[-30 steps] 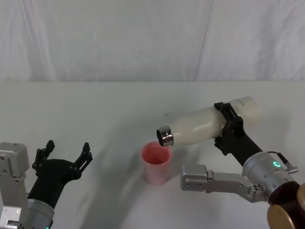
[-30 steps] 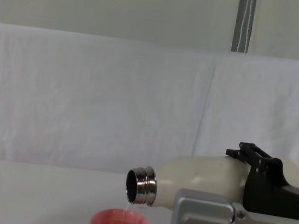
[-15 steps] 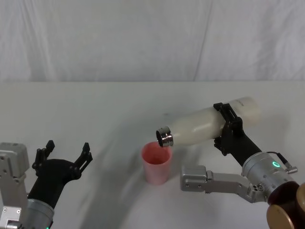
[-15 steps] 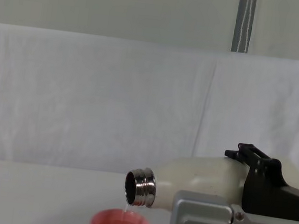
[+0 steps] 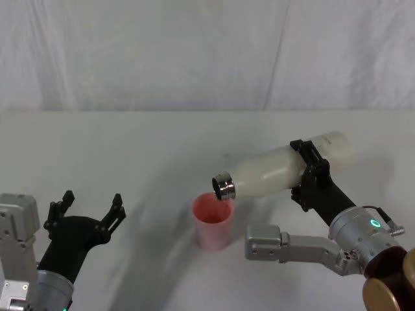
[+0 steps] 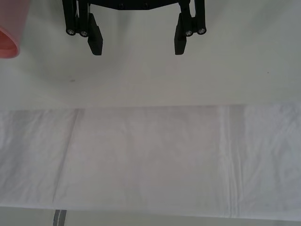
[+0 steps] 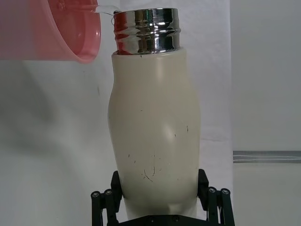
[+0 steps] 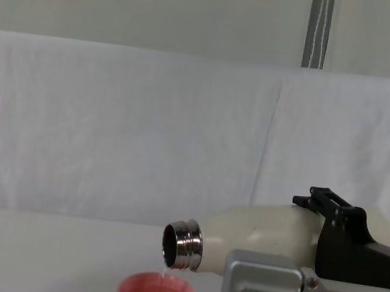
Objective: Grasp the thermos with one hand and pour water into the cup lid.
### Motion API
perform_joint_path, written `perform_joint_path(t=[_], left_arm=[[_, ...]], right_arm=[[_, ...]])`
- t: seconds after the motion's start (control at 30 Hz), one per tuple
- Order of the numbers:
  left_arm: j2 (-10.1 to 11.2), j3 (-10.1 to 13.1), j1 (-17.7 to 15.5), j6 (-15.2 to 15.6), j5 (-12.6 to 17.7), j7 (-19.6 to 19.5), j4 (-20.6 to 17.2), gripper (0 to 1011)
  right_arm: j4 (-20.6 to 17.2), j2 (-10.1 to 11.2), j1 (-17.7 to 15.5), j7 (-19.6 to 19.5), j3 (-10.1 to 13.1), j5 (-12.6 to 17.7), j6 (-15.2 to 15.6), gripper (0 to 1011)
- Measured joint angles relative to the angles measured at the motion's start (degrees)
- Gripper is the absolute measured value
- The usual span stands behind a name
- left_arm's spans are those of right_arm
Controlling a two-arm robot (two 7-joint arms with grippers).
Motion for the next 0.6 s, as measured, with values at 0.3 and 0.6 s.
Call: perform_joint_path(t=[0.3,0.6], left_arm=[[0.00,0.00,0.00,0.00,0.00,0.00,0.00,1001],[0.00,0.00,0.00,0.00,0.00,0.00,0.00,1001]], right_arm=[[0.09,0.06,0.10,0.04,-0.17,-0.23,0.00,959],[0.19,0.07,0.15,0.09,-0.37,-0.51,0.07,959]])
